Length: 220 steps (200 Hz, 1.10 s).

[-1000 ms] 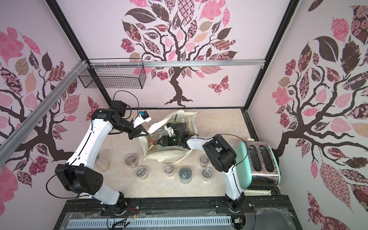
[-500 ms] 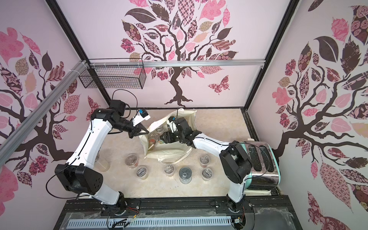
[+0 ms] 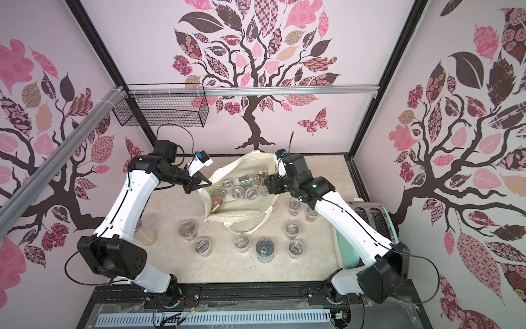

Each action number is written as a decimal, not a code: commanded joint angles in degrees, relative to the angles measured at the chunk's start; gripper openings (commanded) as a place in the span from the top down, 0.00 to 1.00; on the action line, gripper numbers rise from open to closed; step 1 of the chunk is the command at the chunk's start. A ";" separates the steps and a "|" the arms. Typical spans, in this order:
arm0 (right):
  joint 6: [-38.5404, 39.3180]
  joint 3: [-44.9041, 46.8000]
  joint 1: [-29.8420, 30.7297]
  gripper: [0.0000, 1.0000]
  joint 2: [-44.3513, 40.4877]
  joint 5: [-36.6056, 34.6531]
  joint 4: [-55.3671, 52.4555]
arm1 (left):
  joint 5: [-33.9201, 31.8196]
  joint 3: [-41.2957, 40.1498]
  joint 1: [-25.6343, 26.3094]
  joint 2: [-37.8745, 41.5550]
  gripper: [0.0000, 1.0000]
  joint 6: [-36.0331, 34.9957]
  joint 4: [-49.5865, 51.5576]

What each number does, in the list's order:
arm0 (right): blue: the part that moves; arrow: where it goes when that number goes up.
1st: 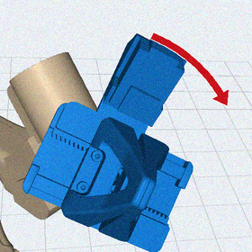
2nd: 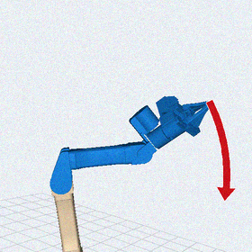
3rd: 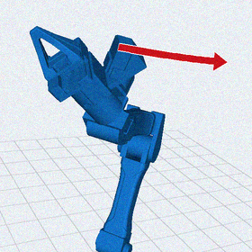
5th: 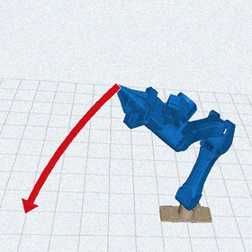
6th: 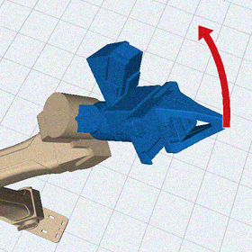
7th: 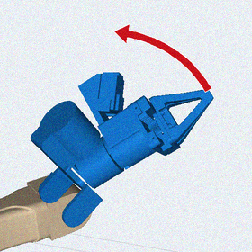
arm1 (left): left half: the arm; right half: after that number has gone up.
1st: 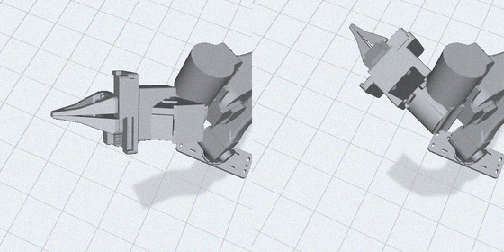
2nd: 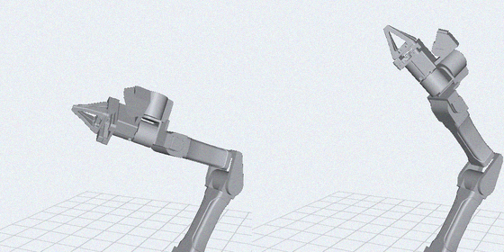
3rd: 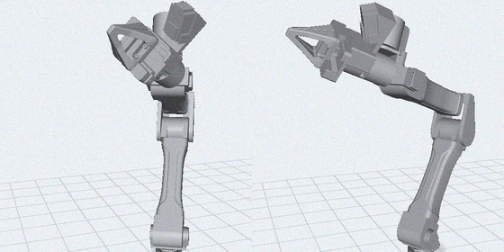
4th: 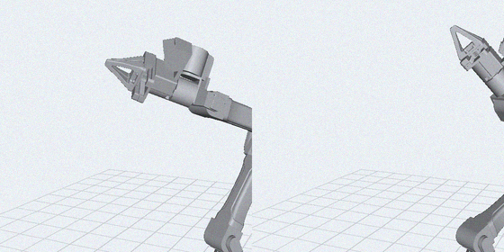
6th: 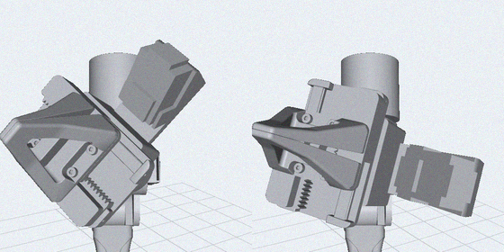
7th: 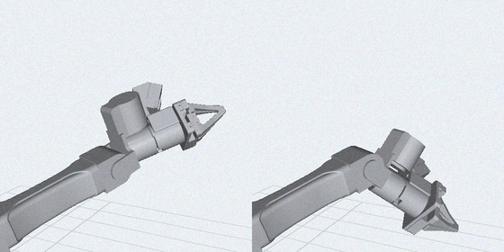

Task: Take out the seed jars from the canvas bag
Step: Pick up the seed jar from the canvas bag, then place the seed jar at the center of the board.

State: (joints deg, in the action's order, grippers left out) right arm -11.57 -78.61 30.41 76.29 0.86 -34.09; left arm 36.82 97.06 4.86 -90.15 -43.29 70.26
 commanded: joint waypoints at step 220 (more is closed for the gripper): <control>-23.88 34.78 -8.53 0.24 -2.61 -20.02 -3.54 | 1.67 0.85 -0.11 0.57 1.00 2.00 0.44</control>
State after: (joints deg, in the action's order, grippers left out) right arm -34.09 -43.90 22.04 71.88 -18.17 -40.53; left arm 36.38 96.75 4.86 -90.15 -41.74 68.29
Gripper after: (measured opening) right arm 0.744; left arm 0.054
